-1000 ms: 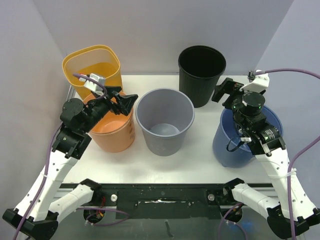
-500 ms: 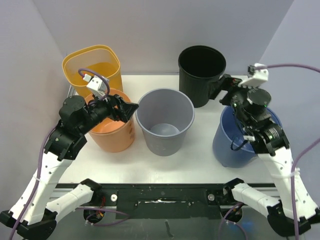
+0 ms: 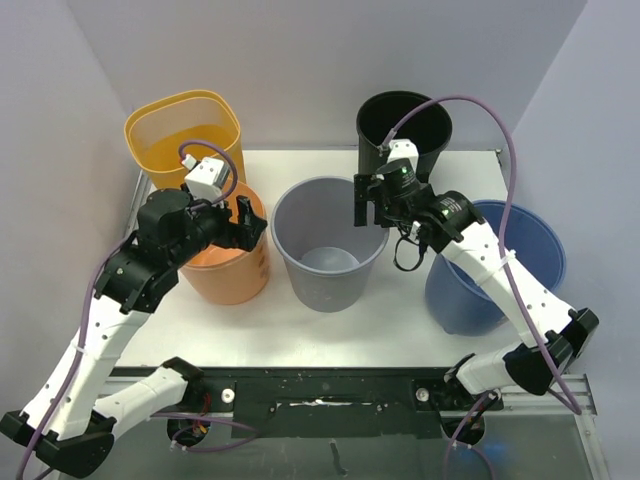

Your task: Turn the large container upside down

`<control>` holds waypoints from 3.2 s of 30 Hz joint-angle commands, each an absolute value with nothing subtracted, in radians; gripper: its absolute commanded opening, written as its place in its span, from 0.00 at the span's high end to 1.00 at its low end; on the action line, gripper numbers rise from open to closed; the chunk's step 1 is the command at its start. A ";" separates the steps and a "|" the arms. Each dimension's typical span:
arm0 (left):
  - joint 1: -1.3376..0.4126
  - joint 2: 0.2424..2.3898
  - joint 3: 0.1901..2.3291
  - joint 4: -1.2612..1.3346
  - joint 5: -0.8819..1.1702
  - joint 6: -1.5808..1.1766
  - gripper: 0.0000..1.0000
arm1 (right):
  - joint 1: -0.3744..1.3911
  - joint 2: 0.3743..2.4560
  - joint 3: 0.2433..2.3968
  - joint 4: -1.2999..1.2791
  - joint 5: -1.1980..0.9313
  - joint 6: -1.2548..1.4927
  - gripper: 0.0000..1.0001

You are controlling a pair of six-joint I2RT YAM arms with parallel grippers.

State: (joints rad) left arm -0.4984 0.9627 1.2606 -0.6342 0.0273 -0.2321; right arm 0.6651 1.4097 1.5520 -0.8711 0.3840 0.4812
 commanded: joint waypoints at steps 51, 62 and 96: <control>-0.385 1.377 1.376 -0.729 0.029 -0.314 0.20 | 0.805 1.297 1.551 -0.710 0.171 0.144 0.07; -0.154 1.276 1.339 -0.778 -0.044 -0.306 0.20 | 0.867 1.424 1.539 -0.760 0.223 0.173 0.16; -0.163 1.274 1.597 -0.502 0.115 -0.550 0.20 | 0.743 1.429 1.126 0.423 -0.185 0.899 1.00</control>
